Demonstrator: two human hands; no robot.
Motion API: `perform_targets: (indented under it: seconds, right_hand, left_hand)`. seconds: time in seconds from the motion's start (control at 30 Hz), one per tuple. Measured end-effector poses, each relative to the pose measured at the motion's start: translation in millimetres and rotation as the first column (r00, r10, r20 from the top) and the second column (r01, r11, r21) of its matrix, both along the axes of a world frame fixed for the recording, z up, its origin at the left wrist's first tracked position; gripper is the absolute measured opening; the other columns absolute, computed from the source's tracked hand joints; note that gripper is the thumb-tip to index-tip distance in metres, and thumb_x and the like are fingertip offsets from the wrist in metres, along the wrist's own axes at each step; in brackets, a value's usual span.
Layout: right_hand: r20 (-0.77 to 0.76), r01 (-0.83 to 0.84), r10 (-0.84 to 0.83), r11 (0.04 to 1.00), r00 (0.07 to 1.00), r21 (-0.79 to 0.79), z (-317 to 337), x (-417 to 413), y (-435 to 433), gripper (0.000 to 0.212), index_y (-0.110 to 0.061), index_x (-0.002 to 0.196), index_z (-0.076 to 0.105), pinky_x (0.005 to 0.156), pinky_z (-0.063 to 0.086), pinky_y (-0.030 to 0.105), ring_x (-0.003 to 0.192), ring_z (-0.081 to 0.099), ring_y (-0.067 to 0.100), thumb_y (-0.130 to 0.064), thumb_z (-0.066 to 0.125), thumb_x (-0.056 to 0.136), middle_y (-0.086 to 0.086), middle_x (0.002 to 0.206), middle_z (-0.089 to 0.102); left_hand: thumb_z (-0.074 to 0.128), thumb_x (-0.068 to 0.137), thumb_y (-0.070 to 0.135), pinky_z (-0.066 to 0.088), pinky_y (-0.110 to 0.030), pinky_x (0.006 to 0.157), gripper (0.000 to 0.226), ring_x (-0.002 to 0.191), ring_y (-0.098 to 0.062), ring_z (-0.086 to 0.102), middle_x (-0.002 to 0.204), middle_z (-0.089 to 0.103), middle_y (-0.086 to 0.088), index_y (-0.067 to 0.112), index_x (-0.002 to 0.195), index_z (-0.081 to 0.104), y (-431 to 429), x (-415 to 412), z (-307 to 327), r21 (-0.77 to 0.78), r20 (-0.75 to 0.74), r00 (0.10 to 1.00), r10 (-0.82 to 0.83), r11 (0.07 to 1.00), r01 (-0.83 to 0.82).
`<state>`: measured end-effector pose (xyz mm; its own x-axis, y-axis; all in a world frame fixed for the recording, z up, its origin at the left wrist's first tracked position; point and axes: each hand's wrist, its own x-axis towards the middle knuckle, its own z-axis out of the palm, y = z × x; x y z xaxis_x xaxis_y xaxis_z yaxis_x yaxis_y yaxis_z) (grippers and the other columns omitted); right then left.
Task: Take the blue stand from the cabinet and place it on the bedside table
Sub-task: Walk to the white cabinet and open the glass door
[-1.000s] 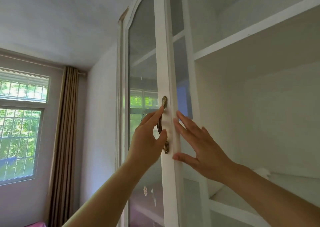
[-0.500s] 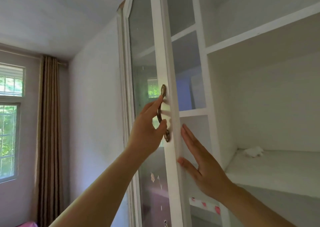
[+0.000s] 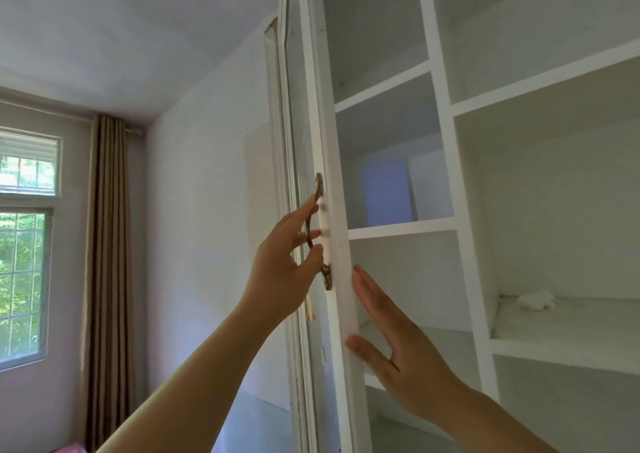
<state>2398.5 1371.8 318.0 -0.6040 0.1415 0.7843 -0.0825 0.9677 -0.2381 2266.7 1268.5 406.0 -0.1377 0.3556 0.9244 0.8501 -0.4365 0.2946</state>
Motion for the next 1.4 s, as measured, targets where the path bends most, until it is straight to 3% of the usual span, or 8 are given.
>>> perform_targets:
  seconds: [0.13,0.2,0.33,0.43,0.73,0.93,1.17,1.4]
  right_hand:
    - [0.021,0.001,-0.001,1.0,1.0,0.004,3,-6,-4,0.065,-0.063,0.131,-0.013,0.108,0.01,0.017,0.134,-0.002,-0.017,-0.073,0.026,0.079,-0.04,0.145,-0.014]
    - [0.023,-0.011,0.011,1.0,1.0,0.023,3,-9,-2,0.067,-0.063,0.131,-0.014,0.106,0.01,0.015,0.134,-0.002,-0.017,-0.078,0.023,0.077,-0.04,0.145,-0.014]
    - [0.031,-0.002,0.001,0.999,1.0,0.033,3,-14,-3,0.068,-0.062,0.131,-0.015,0.109,0.01,0.019,0.135,-0.001,-0.015,-0.079,0.021,0.075,-0.04,0.145,-0.013]
    - [0.033,0.011,-0.013,0.999,0.999,0.038,2,-16,-8,0.067,-0.062,0.131,-0.015,0.106,0.009,0.013,0.135,-0.001,-0.016,-0.073,0.026,0.079,-0.04,0.145,-0.013]
    - [0.039,0.174,-0.175,0.984,0.984,0.028,0,-43,-51,0.068,-0.065,0.128,-0.016,0.103,0.003,0.01,0.132,-0.006,-0.019,-0.081,0.02,0.073,-0.044,0.142,-0.015]
    - [0.017,0.288,-0.289,0.957,0.957,0.022,0,-75,-94,0.066,-0.062,0.13,-0.015,0.11,0.008,0.02,0.135,-0.003,-0.014,-0.069,0.027,0.08,-0.041,0.145,-0.014]
    - [0.021,0.395,-0.395,0.919,0.918,0.018,0,-113,-128,0.065,-0.064,0.128,-0.018,0.113,0.011,0.027,0.136,-0.004,-0.013,-0.077,0.02,0.077,-0.041,0.145,-0.016]
    - [0.025,0.361,-0.361,0.933,0.932,0.011,2,-144,-140,0.066,-0.067,0.125,-0.019,0.101,0.003,0.006,0.133,-0.006,-0.018,-0.081,0.018,0.073,-0.042,0.143,-0.018]
  left_hand:
    - [0.056,0.085,-0.001,0.051,-0.011,0.066,0.065,0.099,0.01,0.057,0.124,0.051,0.021,0.036,0.136,0.039,-6,-11,1,-0.024,0.001,1.0,-0.028,0.999,0.028]
    - [0.056,0.085,-0.002,0.048,-0.008,0.062,0.064,0.098,0.013,0.056,0.123,0.05,0.023,0.037,0.134,0.039,-7,-12,1,-0.022,0.018,0.999,-0.042,0.999,0.043]
    - [0.055,0.086,-0.001,0.048,-0.008,0.061,0.063,0.098,0.013,0.056,0.122,0.05,0.024,0.036,0.134,0.039,-8,-16,0,-0.018,0.032,0.998,-0.058,0.998,0.059]
    - [0.057,0.086,0.003,0.049,-0.009,0.066,0.061,0.102,0.006,0.058,0.121,0.05,0.026,0.035,0.135,0.039,-10,-23,0,-0.018,0.013,0.997,-0.07,0.997,0.071]
    - [0.056,0.087,0.004,0.055,-0.022,0.08,0.064,0.107,-0.002,0.058,0.12,0.049,0.029,0.051,0.126,0.035,-35,-58,0,0.002,-0.027,0.986,-0.163,0.987,0.163]
    - [0.057,0.086,0.005,0.055,-0.021,0.075,0.064,0.104,0.0,0.059,0.121,0.05,0.028,0.038,0.137,0.036,-55,-104,-1,-0.008,-0.042,0.961,-0.273,0.962,0.273]
    - [0.056,0.088,0.006,0.049,-0.01,0.061,0.063,0.099,0.009,0.058,0.123,0.049,0.024,0.038,0.138,0.034,-75,-146,-1,-0.069,-0.003,0.927,-0.376,0.924,0.375]
    - [0.056,0.088,0.006,0.051,-0.012,0.064,0.063,0.099,0.006,0.059,0.125,0.05,0.021,0.038,0.138,0.034,-86,-173,-3,-0.075,0.045,0.933,-0.356,0.93,0.359]
